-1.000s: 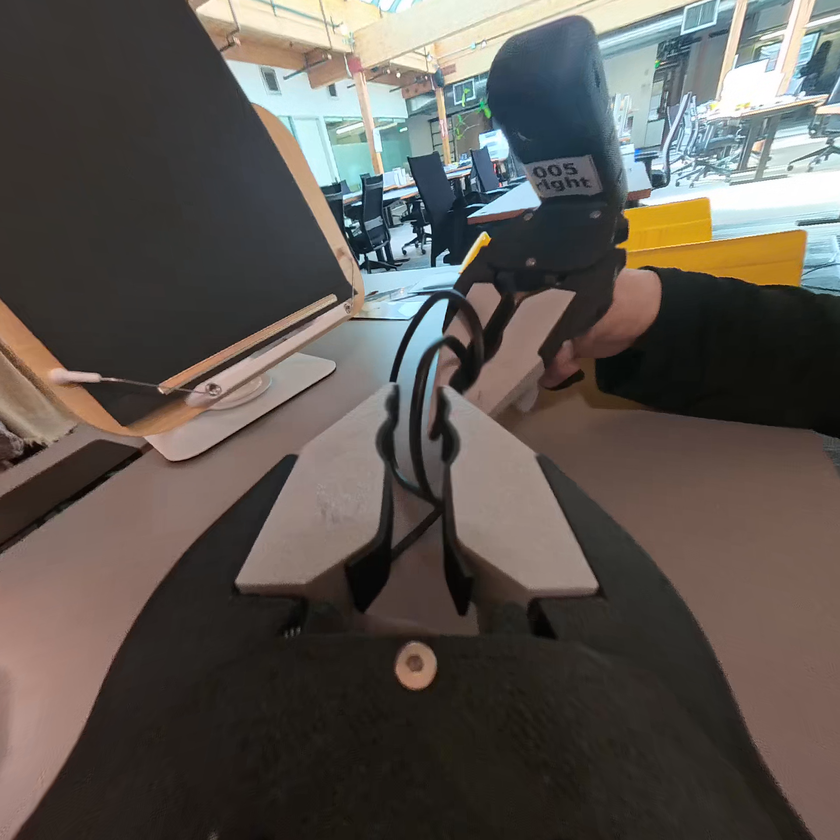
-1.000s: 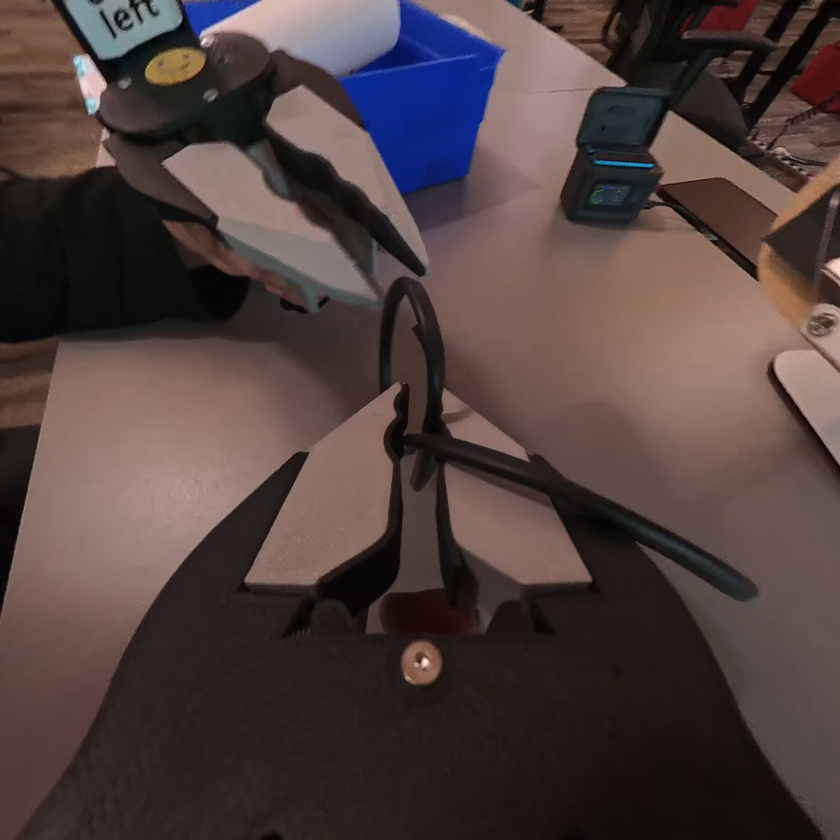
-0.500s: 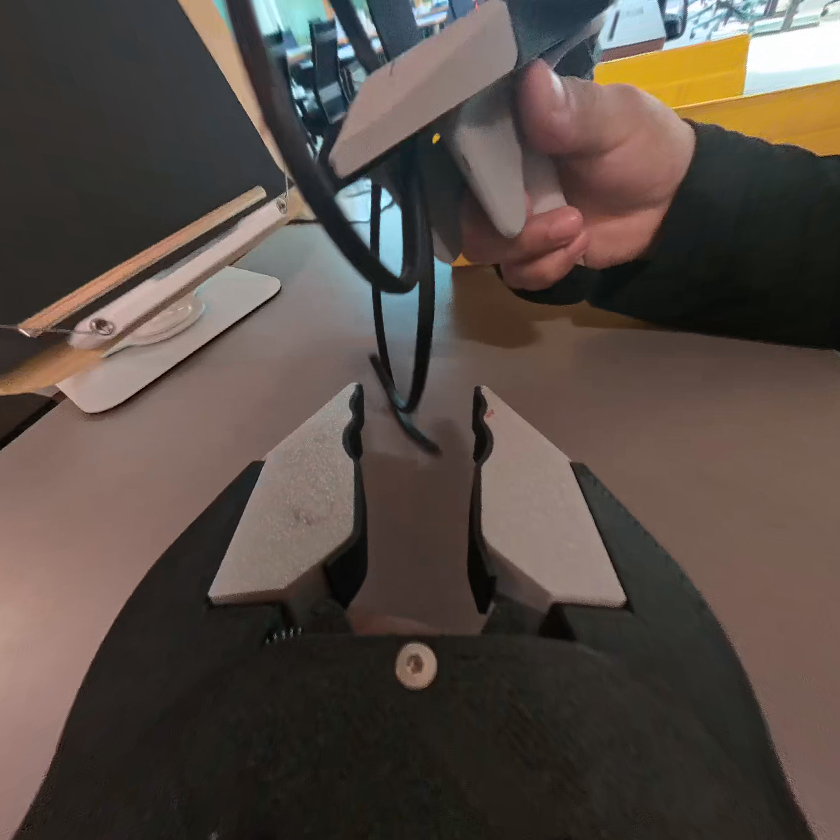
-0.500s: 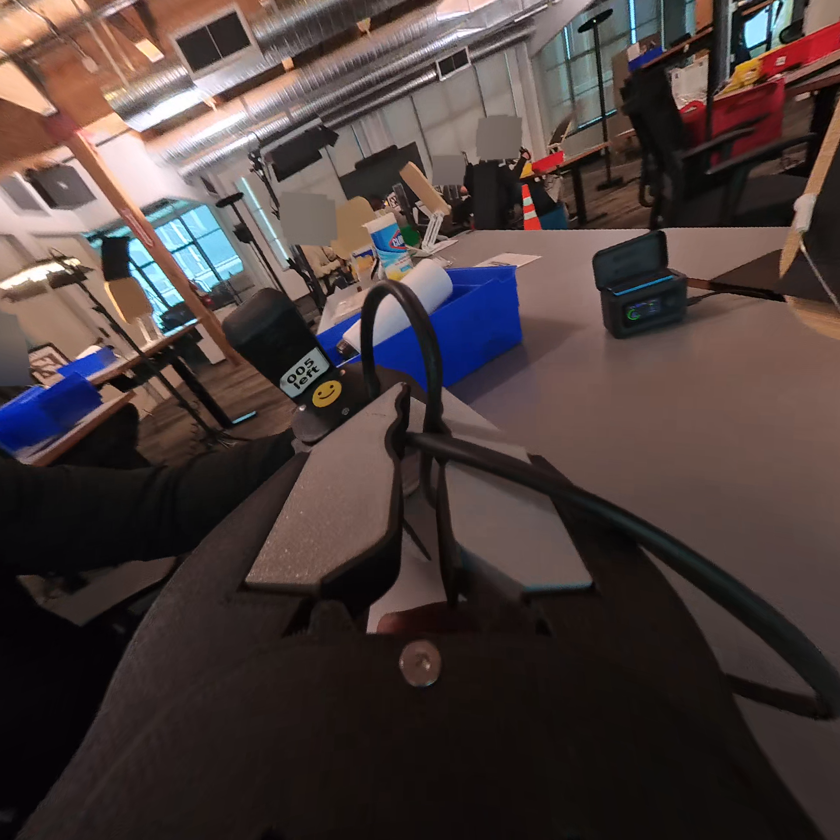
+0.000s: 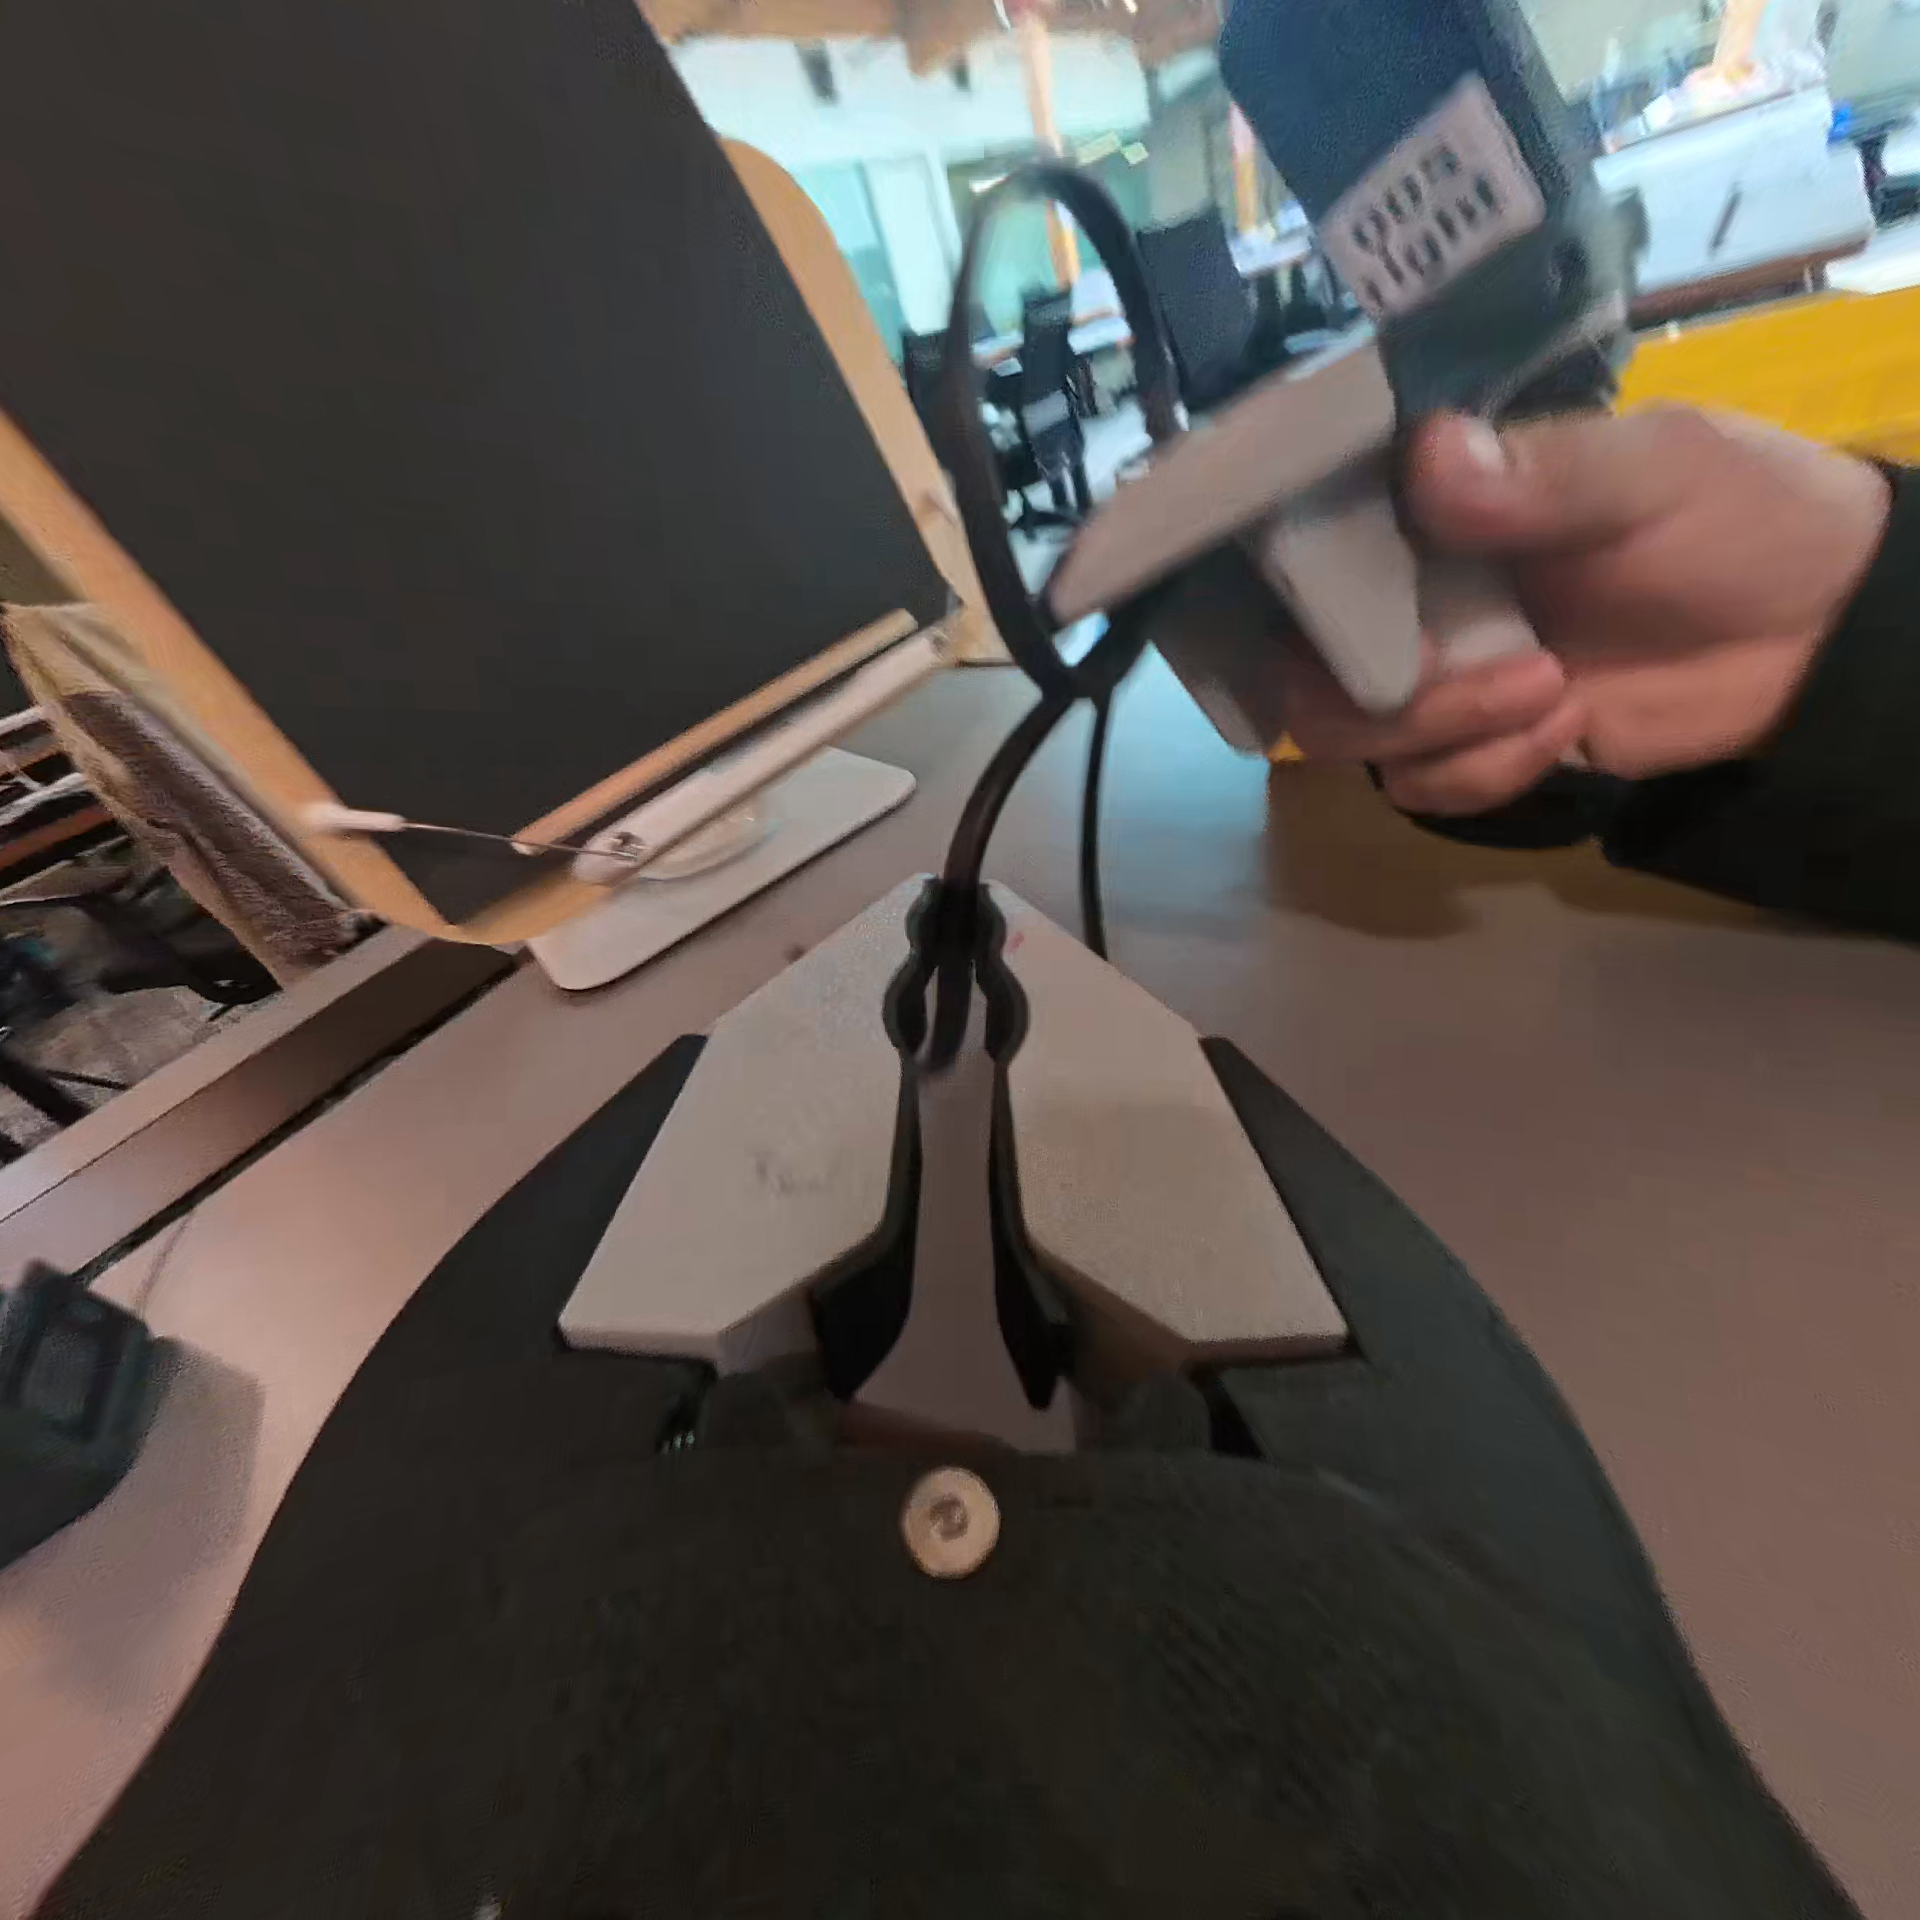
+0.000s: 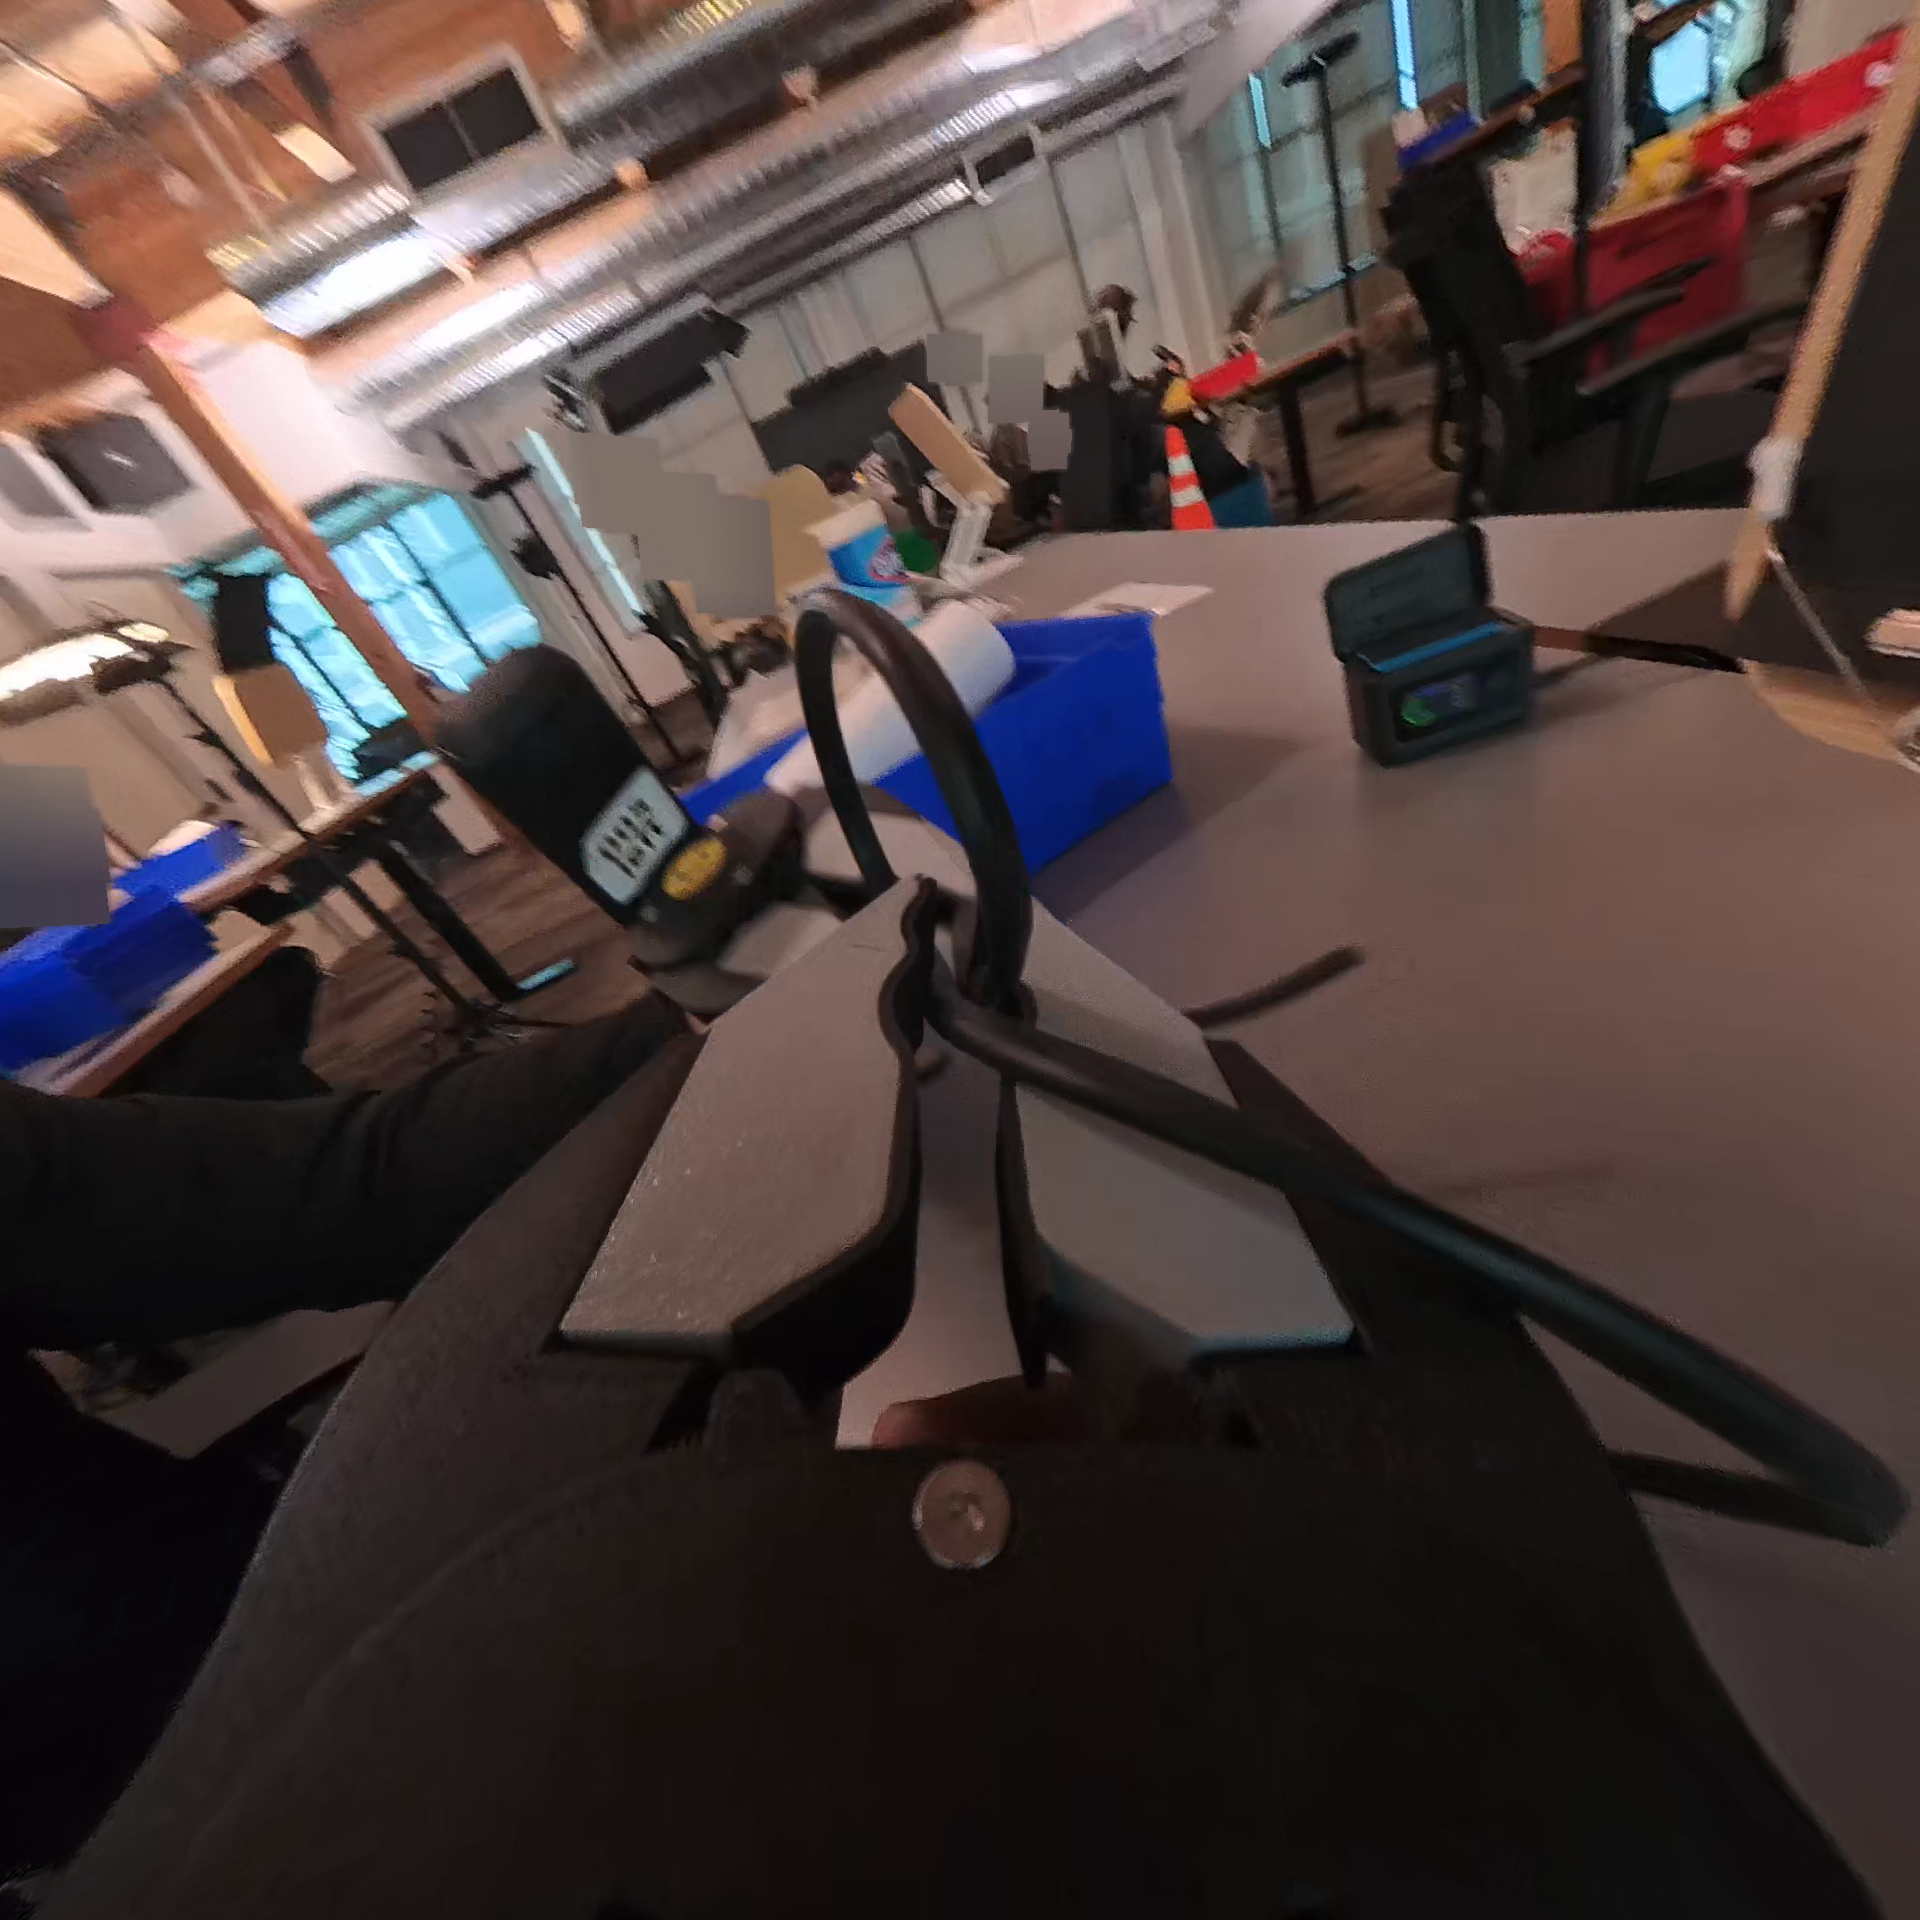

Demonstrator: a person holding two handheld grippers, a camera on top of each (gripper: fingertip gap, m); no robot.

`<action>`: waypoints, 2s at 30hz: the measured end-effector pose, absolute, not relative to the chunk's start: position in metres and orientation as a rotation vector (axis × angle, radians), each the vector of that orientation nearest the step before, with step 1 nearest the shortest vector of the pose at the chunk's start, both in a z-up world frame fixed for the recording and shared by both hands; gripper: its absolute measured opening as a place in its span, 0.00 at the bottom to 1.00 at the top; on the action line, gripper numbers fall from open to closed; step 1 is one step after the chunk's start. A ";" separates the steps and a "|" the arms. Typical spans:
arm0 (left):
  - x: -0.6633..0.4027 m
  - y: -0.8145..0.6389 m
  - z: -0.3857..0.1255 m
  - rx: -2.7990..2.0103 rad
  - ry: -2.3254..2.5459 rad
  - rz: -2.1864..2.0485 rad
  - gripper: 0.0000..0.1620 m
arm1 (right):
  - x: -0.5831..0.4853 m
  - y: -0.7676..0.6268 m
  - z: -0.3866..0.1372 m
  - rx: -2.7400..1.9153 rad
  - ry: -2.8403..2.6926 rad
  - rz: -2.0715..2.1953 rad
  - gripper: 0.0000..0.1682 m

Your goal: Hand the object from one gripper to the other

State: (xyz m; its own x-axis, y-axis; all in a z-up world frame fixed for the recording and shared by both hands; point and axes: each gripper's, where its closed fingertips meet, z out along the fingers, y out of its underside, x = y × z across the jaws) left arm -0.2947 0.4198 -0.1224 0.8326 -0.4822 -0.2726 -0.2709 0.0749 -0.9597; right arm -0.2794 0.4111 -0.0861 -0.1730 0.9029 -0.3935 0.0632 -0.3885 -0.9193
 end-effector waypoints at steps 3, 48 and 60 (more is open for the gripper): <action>-0.307 0.417 -0.107 -1.457 0.584 -0.147 0.00 | -0.286 0.412 -0.108 -1.525 -1.215 1.546 0.02; -0.266 0.409 -0.214 -1.866 1.025 -0.097 0.25 | -0.280 0.384 -0.092 -1.352 -1.362 1.538 0.01; -0.271 0.429 -0.233 -2.006 0.983 0.051 0.10 | -0.280 0.370 -0.080 -1.285 -1.383 1.555 0.01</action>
